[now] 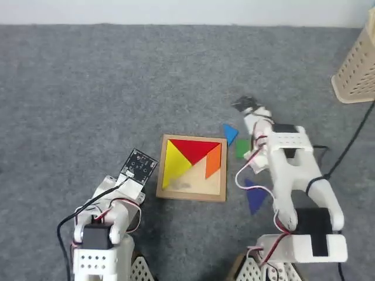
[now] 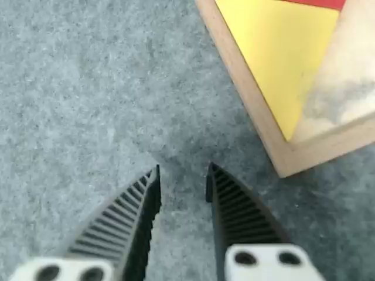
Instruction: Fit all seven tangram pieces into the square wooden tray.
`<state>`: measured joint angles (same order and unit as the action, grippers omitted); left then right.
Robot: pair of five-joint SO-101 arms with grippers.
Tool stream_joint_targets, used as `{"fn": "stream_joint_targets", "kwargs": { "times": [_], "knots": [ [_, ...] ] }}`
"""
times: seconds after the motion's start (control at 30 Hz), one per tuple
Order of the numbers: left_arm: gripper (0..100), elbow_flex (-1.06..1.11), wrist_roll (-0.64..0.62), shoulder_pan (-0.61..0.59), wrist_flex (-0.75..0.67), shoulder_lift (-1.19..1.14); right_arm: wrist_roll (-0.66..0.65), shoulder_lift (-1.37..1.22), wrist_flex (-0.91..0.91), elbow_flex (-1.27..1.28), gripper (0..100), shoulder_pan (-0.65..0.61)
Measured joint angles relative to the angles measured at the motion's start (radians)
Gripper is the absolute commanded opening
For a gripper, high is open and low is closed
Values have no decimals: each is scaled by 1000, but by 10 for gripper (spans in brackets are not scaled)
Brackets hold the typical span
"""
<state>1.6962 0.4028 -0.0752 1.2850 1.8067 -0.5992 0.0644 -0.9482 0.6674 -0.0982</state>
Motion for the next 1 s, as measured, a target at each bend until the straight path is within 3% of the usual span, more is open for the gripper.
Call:
{"fn": "stream_joint_targets", "kwargs": {
  "times": [0.23,0.57,0.77,1.0],
  "knots": [
    [119,0,0,0,0,0,-57,-5,0,0,155,-34],
    [119,0,0,0,0,0,-58,-89,6,-46,115,3],
    [119,0,0,0,0,0,-57,-117,6,-34,11,-3],
    [119,0,0,0,0,0,-35,-118,6,-32,7,5]
  ]
}}
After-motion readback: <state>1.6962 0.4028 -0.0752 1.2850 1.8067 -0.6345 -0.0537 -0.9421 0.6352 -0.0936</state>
